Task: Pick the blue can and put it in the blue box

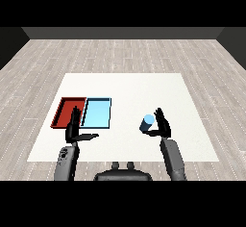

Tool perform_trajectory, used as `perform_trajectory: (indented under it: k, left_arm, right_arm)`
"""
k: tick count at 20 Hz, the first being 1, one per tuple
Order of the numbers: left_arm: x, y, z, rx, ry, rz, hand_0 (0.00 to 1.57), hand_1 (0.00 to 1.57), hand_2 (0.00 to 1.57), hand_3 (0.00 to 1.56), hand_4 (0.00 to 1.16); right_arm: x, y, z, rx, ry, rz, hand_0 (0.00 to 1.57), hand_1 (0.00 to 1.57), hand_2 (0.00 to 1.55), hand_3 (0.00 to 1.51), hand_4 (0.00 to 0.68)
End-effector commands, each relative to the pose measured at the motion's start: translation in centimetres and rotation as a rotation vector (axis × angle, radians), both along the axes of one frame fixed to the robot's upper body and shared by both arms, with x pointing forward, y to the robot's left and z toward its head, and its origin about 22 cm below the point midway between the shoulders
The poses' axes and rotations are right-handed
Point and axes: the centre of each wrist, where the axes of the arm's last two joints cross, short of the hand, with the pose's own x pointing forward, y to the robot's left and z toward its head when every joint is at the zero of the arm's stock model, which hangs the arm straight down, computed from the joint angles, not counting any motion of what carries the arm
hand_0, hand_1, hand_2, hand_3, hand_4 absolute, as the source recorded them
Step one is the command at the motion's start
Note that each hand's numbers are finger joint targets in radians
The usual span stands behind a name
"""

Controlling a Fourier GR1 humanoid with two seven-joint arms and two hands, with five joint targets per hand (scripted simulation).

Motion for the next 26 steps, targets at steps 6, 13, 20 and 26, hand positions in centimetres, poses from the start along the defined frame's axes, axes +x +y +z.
perform_trajectory:
  k: [6, 13, 20, 26]
  left_arm:
    - [0.7, 0.2, 0.4, 0.014, -0.009, 0.01, 0.0, 0.0, 0.0, 0.0, 0.0]
    - [-1.2, 0.0, 1.4, 0.027, -0.016, 0.027, 0.0, 0.0, 0.0, 0.0, 0.0]
    - [-0.5, 0.1, 1.6, -0.012, -0.027, 0.0, 0.0, 0.0, 0.0, 0.0, 0.0]
    - [-0.5, 0.2, 0.7, 0.018, -0.025, 0.016, 0.0, 0.0, 0.0, 0.0, 0.0]
  right_arm:
    - [0.8, 1.0, -1.1, 0.056, 0.047, 0.002, 0.0, 0.0, 0.0, 0.0, 0.0]
    - [2.4, 1.6, -2.6, 0.059, 0.073, -0.009, 0.0, 0.0, 0.0, 0.0, 0.0]
    - [3.0, 1.9, -1.7, 0.102, 0.065, 0.023, 0.0, 0.0, 0.0, 0.0, 0.0]
    - [3.5, 2.6, -0.5, 0.068, 0.08, 0.007, 0.0, 0.0, 0.0, 0.0, 0.0]
